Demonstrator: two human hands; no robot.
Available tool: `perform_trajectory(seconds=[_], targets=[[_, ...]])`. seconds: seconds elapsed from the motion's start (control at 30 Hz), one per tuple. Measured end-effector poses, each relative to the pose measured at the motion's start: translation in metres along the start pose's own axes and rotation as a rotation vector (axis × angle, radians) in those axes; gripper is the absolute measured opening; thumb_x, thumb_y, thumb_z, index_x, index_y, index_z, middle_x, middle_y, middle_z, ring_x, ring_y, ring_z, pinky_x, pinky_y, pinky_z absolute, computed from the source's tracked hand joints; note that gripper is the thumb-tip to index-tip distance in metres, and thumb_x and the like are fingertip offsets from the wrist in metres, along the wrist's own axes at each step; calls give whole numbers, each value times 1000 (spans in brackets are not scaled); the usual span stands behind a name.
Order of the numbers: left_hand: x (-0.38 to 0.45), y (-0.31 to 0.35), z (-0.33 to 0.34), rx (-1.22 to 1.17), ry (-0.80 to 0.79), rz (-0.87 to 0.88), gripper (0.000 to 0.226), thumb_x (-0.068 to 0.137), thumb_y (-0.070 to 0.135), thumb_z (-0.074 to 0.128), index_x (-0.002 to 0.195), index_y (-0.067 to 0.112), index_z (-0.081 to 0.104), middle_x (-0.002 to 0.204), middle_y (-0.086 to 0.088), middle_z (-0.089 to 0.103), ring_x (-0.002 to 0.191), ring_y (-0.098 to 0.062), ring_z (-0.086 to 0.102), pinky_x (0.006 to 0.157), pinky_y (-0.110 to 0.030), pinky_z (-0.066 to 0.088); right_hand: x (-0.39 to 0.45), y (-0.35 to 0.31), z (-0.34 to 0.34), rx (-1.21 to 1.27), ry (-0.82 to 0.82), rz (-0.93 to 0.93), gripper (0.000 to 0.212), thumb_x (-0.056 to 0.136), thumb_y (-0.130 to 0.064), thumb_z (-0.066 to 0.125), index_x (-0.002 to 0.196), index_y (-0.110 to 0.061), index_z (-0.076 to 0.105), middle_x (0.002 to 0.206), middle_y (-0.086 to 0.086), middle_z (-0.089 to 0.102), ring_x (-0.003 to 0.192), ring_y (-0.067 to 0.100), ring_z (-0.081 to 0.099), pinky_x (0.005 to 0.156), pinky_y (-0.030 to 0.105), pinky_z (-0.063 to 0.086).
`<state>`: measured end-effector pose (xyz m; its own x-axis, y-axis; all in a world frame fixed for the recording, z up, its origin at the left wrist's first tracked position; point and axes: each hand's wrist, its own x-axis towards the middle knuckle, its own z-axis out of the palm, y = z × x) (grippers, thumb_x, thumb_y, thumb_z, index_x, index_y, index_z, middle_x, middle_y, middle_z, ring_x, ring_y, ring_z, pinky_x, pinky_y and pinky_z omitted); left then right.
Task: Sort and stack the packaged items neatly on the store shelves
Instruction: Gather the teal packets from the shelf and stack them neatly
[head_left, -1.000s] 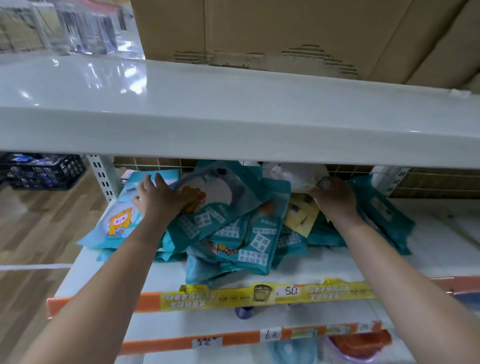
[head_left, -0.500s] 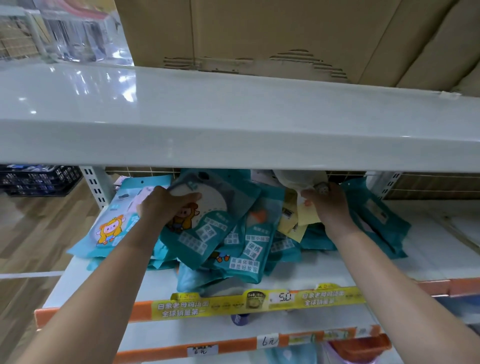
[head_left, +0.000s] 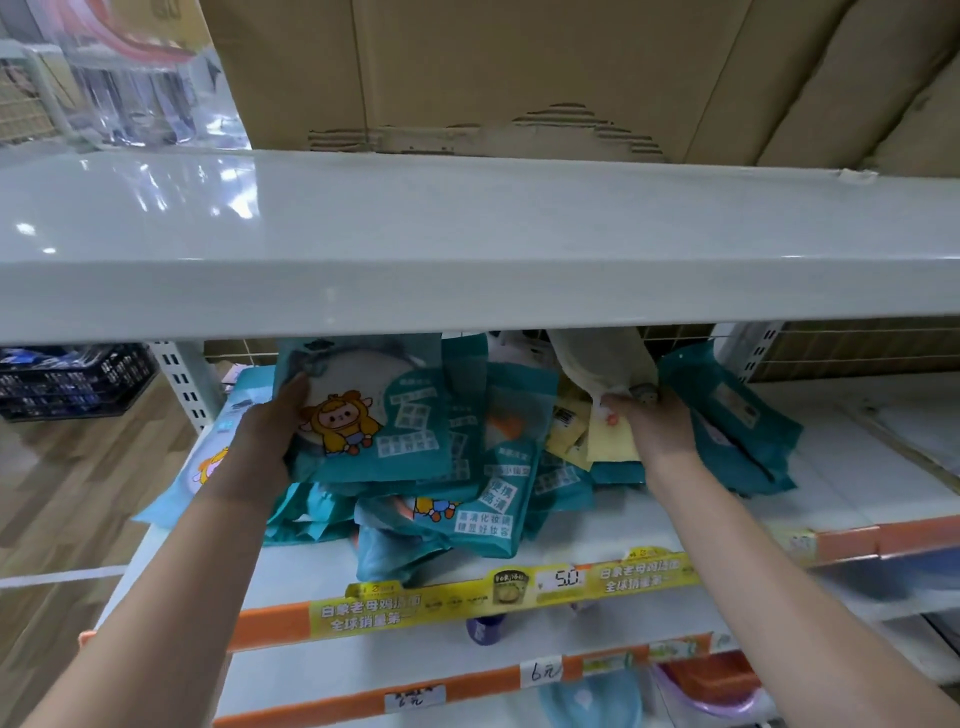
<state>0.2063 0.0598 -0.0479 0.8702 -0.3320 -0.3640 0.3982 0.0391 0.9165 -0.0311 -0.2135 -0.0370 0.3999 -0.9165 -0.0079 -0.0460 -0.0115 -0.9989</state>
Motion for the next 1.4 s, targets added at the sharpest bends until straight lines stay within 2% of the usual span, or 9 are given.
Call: perform_trajectory(seconds=[0.17,0.27,0.33,0.43,0.57,0.73,0.87,1.03,1.4], targets=[[-25,-2,10,-120,-106,25,29,95,40,52,110,18,62,79,-7,75,64,-22,72,52,-35,59,-30,13,-20,61,53,27,44,82,-7,70,120,-14,48,112,4,54,99,19,52,83,26,35],[-39,-9,35,-148,-180,14,23,97,36,49,105,19,61,71,-3,74,58,-18,71,45,-33,56,-48,19,-44,8,46,13,42,83,-13,70,119,-16,48,113,3,56,97,18,58,73,27,40],[-50,-13,54,-131,-209,5,24,96,37,52,107,19,64,80,-6,75,65,-21,72,54,-37,59,-55,24,-62,-11,59,30,45,85,-19,69,123,-16,45,115,3,51,94,12,54,75,25,41],[-59,-24,84,-75,-166,57,28,90,37,61,113,21,65,102,-10,72,81,-24,69,68,-36,55,-56,39,-87,8,88,76,72,82,-37,72,140,-8,39,136,5,48,125,25,47,95,34,39],[-76,-48,122,-20,-106,91,54,76,48,72,121,21,61,113,-9,67,89,-27,66,85,-46,52,-54,47,-122,-14,109,53,8,90,-18,63,91,-13,57,84,0,63,79,14,59,58,19,40],[-116,-80,188,-37,-144,66,47,84,36,69,127,20,56,113,-9,67,95,-29,66,91,-47,50,-42,55,-187,-44,70,24,4,91,-11,60,89,-9,58,73,-5,60,68,9,57,60,13,43],[-151,-107,245,-58,-159,37,40,88,32,65,123,17,58,105,-10,69,83,-26,67,73,-36,51,-29,52,-253,-68,22,26,21,93,-6,56,76,-16,52,53,-18,52,55,-1,48,53,9,36],[-185,-145,316,-80,-161,-36,27,92,29,60,117,18,61,98,-9,71,71,-25,71,49,-32,57,-5,58,-336,-93,-29,36,26,93,-6,55,73,-21,49,54,-20,52,56,-2,45,54,10,34],[-206,-200,435,92,-133,-42,31,95,29,54,121,13,55,114,-10,58,105,-29,54,86,-42,41,57,73,-452,-96,10,185,15,91,-8,53,99,-18,60,86,1,65,73,12,57,57,21,41]])
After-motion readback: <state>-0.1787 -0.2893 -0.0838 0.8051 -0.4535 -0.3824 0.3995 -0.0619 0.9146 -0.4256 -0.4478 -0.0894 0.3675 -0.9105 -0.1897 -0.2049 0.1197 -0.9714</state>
